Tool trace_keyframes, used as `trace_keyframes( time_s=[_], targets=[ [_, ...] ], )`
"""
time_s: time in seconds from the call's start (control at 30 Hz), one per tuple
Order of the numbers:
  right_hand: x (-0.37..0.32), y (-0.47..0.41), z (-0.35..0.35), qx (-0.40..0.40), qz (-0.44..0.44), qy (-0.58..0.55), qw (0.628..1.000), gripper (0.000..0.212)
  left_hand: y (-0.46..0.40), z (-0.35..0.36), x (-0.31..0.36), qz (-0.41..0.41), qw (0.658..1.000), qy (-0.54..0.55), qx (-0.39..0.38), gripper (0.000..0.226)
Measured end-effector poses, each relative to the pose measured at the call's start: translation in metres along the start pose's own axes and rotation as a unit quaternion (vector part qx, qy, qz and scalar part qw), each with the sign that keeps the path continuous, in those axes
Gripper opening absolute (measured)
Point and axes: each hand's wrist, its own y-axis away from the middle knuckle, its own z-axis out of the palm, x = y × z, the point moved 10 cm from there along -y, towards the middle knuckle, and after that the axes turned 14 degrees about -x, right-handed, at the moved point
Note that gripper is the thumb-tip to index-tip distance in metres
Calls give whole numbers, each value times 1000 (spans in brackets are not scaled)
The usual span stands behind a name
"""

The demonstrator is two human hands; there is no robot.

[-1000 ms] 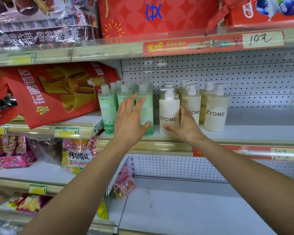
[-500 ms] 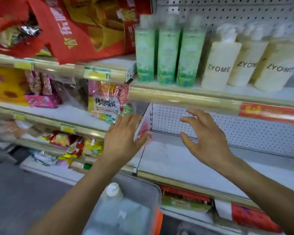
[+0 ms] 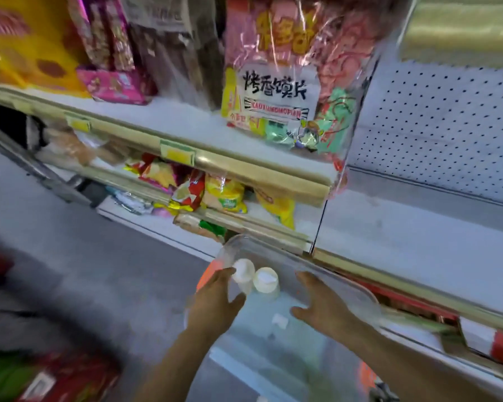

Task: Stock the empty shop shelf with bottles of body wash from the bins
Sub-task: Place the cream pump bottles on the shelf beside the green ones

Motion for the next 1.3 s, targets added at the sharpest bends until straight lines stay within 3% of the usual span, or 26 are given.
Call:
trace_keyframes(
  time_s=[0.1, 0.23, 0.33, 0.43, 0.53, 0.63, 0.83, 0.93, 1.13, 1.3],
  targets=[
    [27, -50, 38, -38, 58, -45, 997, 91, -45, 34, -35, -18, 999, 13, -29, 74],
    [49, -105, 68, -21, 74, -108, 991, 107, -98, 76, -74, -70, 996, 27, -57, 95],
    [60, -137, 87, 5, 60, -183, 981, 111, -116, 90, -86, -91, 993, 76, 11, 92],
    [63, -150, 99, 54, 36, -230, 971, 107, -127, 98, -82, -66, 988, 110, 83, 85],
    [63, -145, 97, 110, 16, -217, 970, 88, -134, 107, -83, -64, 991, 77, 86, 78],
    [67, -137, 96, 97, 15, -209, 973, 80, -134, 107, -85, -47, 992, 75, 93, 77],
    [83, -95, 100, 22, 48, -286, 957, 80, -128, 125, -60, 12, 993, 110, -42, 77],
    [89, -65, 94, -14, 51, -332, 942, 79, -105, 131, -47, 19, 977, 203, -68, 78],
    [69, 9, 43, -71, 25, -397, 915, 37, -43, 108, 4, 6, 918, 393, -59, 72],
    [51, 76, -24, -54, -23, -464, 884, 46, 4, 85, 69, -20, 864, 500, -58, 60]
  ],
)
